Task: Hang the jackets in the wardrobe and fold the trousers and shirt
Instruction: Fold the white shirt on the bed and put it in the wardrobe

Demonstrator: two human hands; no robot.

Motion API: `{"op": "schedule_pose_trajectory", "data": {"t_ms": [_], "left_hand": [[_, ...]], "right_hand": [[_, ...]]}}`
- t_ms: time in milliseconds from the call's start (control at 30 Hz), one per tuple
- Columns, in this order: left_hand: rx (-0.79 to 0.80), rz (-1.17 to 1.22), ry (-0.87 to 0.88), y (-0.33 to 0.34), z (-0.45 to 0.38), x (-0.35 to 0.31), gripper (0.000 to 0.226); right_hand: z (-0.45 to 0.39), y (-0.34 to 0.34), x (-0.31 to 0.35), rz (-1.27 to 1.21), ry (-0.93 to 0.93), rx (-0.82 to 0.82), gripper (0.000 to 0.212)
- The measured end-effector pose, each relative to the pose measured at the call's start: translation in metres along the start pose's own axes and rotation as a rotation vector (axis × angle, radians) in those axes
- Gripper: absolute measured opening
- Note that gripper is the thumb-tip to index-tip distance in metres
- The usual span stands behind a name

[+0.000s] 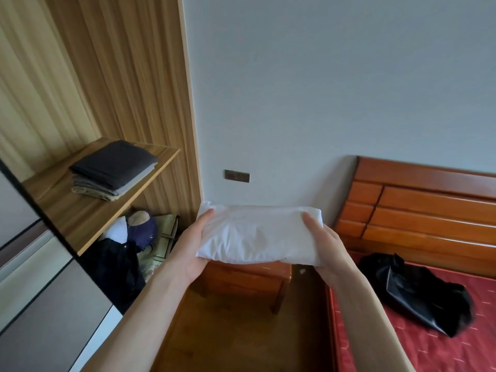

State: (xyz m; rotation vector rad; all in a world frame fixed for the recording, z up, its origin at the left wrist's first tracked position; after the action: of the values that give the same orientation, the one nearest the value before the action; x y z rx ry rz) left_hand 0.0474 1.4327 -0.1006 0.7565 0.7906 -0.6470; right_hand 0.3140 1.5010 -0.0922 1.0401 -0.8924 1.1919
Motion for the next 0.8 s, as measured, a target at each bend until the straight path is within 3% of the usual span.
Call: {"op": "schedule_pose_trajectory", "data": {"t_ms": [300,500,667,800], "left_hand": [[-0.118,0.006,0.026,0.073,-0.124,-0.014,0.047],[-0.238,0.043,0.037,0.119,-0.184,-0.029,0.048],[-0.342,0.133,0.037,0.126,-0.220,-0.039,0.027],[-0.529,0.191,0.076,0.107,-0.229,-0.048,0.043]], "right_hand": [[-0.168,0.012,0.026,0.050,0.006,0.068,0.031],[-0.275,0.022,0.043,0.055,0.090,0.165,0.043],[-0.341,0.048,0.036,0.132,0.149,0.242,0.049],[-0.368,0.092,0.032,0.234,0.144,0.296,0.051]]}}
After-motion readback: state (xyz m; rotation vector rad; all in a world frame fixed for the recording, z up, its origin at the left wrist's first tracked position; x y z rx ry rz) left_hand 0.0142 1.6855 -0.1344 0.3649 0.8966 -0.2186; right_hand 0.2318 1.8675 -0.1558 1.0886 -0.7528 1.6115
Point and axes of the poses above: each hand's wrist, its own z-axis away from the middle knuckle, its own y-axis out of the palm, x = y × z, the point moved 3 cm from there along -z, towards the middle knuckle, and after that the axes turned 11 degrees about -x, right-handed, at the moved point
